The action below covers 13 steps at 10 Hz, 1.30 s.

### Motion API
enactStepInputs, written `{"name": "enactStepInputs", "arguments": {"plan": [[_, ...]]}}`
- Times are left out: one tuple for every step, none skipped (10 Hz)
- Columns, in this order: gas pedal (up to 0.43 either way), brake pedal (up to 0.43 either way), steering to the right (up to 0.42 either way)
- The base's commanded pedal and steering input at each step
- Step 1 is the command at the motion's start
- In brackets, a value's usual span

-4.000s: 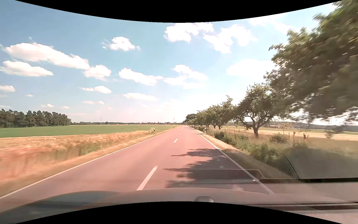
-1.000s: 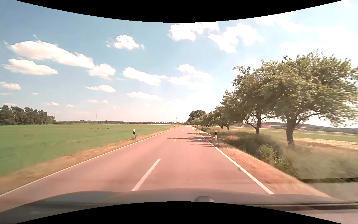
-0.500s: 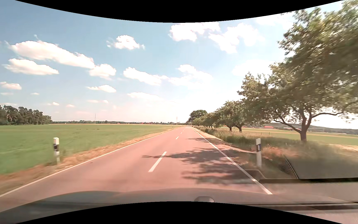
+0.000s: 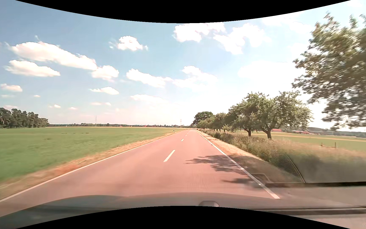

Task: Follow the waypoints while adhering to traffic rules and regulations

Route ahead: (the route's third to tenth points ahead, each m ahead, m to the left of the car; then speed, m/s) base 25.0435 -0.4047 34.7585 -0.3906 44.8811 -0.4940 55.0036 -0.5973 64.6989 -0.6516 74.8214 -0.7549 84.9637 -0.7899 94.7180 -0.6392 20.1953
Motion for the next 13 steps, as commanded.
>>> {"name": "enactStepInputs", "arguments": {"plan": [[0.197,0.0,0.001],[0.197,0.0,0.001],[0.197,0.0,0.001],[0.197,0.0,0.0],[0.197,0.0,0.0],[0.197,0.0,-0.001],[0.197,0.0,-0.001],[0.197,0.0,-0.001],[0.197,0.0,-0.001],[0.197,0.0,-0.001],[0.197,0.0,-0.001],[0.197,0.0,-0.001],[0.197,0.0,-0.001]]}}
